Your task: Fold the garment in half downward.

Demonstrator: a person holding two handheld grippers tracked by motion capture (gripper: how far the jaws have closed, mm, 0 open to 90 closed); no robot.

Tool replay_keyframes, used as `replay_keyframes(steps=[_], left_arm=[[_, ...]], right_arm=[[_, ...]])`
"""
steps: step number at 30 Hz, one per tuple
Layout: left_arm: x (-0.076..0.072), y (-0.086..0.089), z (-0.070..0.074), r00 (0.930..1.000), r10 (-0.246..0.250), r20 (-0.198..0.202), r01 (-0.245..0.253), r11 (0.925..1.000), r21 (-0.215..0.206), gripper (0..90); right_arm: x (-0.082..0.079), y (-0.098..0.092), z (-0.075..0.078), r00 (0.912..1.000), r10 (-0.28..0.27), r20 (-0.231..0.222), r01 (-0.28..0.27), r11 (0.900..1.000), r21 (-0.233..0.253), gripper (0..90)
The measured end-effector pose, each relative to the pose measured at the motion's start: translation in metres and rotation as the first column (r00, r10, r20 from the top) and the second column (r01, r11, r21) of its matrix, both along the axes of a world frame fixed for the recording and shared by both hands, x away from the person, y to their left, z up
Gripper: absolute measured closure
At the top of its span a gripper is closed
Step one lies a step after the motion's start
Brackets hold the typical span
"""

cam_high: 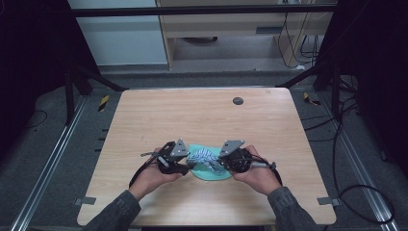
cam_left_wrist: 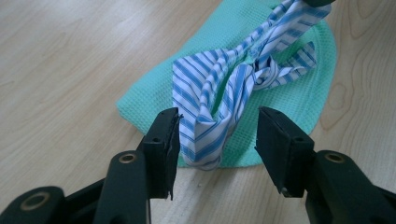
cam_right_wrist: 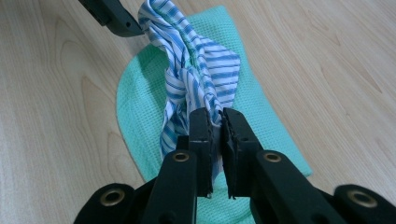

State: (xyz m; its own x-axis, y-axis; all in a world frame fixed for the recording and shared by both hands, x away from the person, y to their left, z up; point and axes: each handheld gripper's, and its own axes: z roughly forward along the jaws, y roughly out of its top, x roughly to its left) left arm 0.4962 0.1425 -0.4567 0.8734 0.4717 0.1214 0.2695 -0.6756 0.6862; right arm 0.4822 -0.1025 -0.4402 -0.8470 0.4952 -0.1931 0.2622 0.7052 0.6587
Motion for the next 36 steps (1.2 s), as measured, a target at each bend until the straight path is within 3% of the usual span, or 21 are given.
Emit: replay_keyframes(steps=[20, 29, 36], left_arm=[[-0.008, 0.002, -0.012, 0.9999, -0.012, -0.003, 0.012, 0.9999, 0.006, 59.8], [-0.013, 0.006, -0.016, 0.9999, -0.015, -0.008, 0.015, 0.9999, -0.002, 61.6], [-0.017, 0.009, -0.023, 0.9999, -0.013, -0.008, 0.013, 0.9998, -0.012, 65.7]], right_arm=[[-0.014, -0.005, -0.013, 0.9996, -0.001, -0.029, 0.002, 1.0, 0.016, 79.9], [-0.018, -0.004, -0.021, 0.9988, -0.017, -0.046, 0.018, 1.0, 0.023, 68.5], [-0.023, -0.003, -0.027, 0.998, -0.021, -0.059, 0.023, 0.999, 0.032, 67.0]])
